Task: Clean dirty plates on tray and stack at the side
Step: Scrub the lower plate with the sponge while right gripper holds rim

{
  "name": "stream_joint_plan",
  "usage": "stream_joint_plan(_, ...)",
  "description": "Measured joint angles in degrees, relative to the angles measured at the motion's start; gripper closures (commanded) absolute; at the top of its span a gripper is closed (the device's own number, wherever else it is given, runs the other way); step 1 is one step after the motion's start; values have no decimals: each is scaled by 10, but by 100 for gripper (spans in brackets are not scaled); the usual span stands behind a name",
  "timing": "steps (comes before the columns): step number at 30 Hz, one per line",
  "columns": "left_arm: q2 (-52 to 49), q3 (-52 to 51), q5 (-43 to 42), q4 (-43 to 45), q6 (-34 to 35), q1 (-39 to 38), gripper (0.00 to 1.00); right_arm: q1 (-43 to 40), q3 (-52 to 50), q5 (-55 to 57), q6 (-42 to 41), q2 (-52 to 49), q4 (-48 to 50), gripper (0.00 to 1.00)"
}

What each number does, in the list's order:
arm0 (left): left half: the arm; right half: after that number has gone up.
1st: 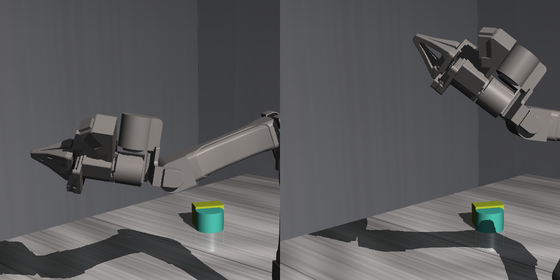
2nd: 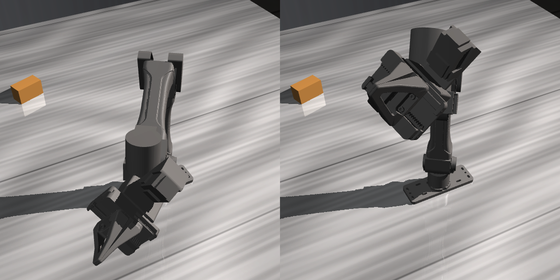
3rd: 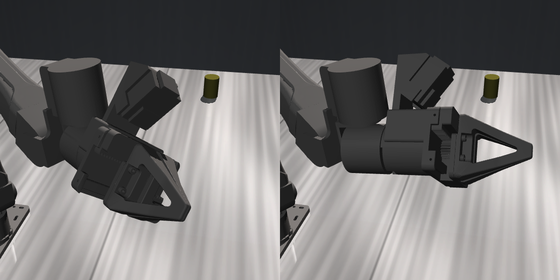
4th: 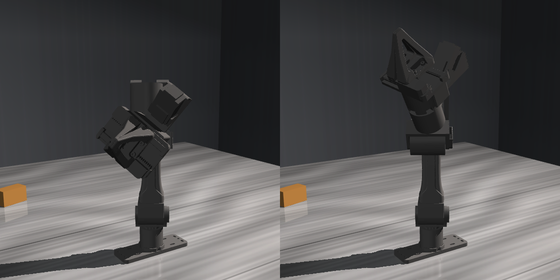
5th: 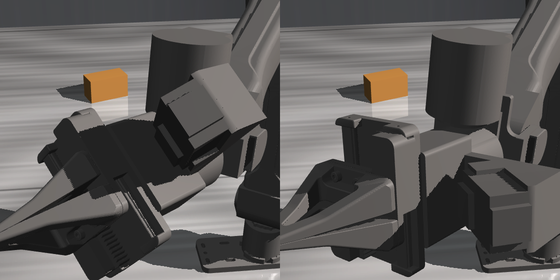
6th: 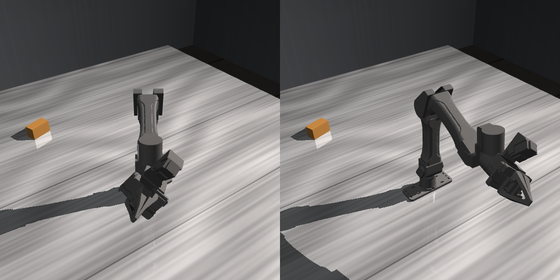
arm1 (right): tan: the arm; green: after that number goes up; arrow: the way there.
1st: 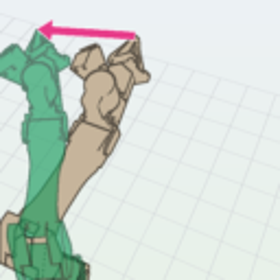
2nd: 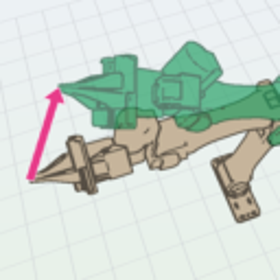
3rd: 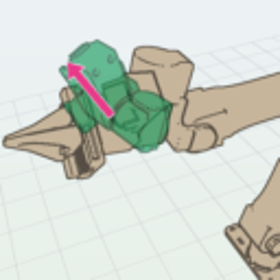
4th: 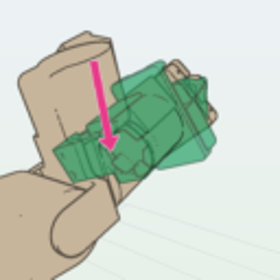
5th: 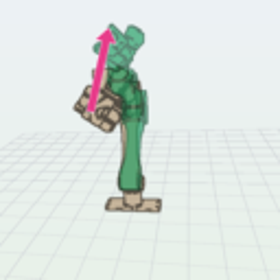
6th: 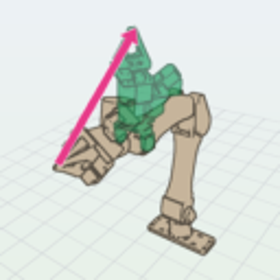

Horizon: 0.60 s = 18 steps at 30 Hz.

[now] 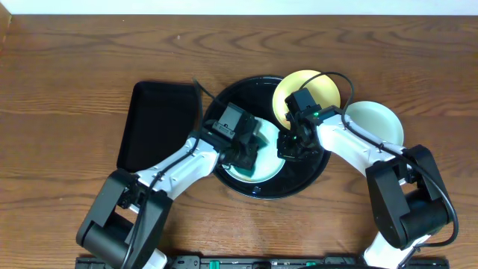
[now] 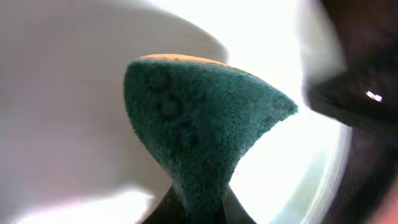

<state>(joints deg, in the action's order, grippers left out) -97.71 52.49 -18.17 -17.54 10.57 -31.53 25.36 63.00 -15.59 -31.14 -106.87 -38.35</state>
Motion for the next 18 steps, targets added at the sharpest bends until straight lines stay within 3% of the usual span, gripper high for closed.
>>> stream_joint_plan(10, -1, 0, 226, 21, 172, 12, 93, 0, 0, -1, 2, 0, 0, 96)
stream_joint_plan(15, -14, 0, 243, 35, 197, 8, 93, 0, 0, -2, 2, 0, 0, 96)
stream_joint_plan(18, -15, 0, 204, 46, 193, 10, 93, 0, 0, -2, 2, 0, 0, 96)
